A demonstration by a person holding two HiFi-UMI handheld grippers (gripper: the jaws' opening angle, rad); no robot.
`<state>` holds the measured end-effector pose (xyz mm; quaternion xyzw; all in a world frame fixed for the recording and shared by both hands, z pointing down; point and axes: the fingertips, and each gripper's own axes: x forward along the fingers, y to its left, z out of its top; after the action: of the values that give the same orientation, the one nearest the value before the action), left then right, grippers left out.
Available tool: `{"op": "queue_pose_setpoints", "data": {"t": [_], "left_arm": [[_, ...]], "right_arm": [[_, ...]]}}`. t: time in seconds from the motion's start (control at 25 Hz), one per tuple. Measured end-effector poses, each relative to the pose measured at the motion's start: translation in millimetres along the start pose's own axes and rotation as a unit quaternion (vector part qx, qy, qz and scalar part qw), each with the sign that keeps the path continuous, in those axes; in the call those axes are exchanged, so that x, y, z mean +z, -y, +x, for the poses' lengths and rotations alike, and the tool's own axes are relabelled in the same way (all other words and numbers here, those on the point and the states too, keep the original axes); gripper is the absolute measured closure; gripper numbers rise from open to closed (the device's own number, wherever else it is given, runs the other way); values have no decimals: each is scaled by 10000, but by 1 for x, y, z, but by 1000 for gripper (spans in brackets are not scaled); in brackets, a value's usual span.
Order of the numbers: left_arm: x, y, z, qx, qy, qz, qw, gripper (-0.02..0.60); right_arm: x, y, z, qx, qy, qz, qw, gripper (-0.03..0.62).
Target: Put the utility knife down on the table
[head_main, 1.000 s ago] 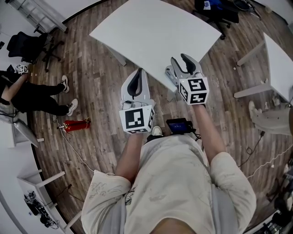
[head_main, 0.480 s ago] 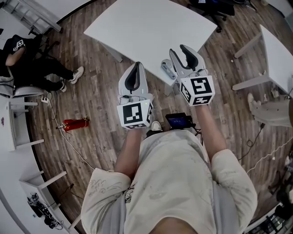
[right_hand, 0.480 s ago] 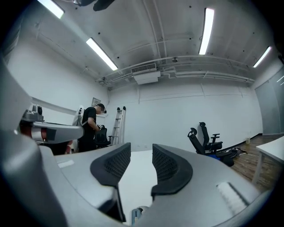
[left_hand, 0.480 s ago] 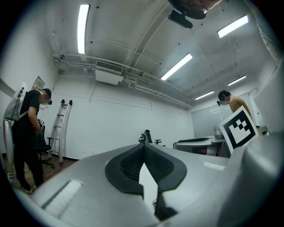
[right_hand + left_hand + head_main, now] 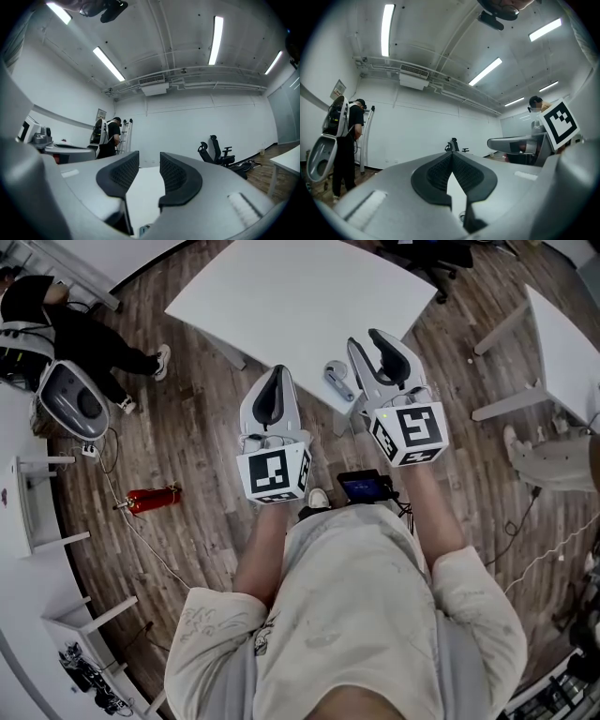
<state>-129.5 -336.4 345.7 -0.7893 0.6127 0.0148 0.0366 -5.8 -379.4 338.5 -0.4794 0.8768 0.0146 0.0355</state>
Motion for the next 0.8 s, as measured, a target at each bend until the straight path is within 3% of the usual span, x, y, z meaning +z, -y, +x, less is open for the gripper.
{"op": "queue_pose_setpoints", "data": {"t": [0.48,0.68,0.8], "left_arm": [[0,12,-2,-83,45,-24,10000,561],[-2,8,1,-104,55,-25,9999,561],[-1,27,-8,-99,43,-23,9999,561]], "right_arm": [[31,-4,-40,-126,465,-138,9987,450],[33,-3,-47,-254,719,263,9967,453],[35,5,-72,-313,743,269,9964,453]]}}
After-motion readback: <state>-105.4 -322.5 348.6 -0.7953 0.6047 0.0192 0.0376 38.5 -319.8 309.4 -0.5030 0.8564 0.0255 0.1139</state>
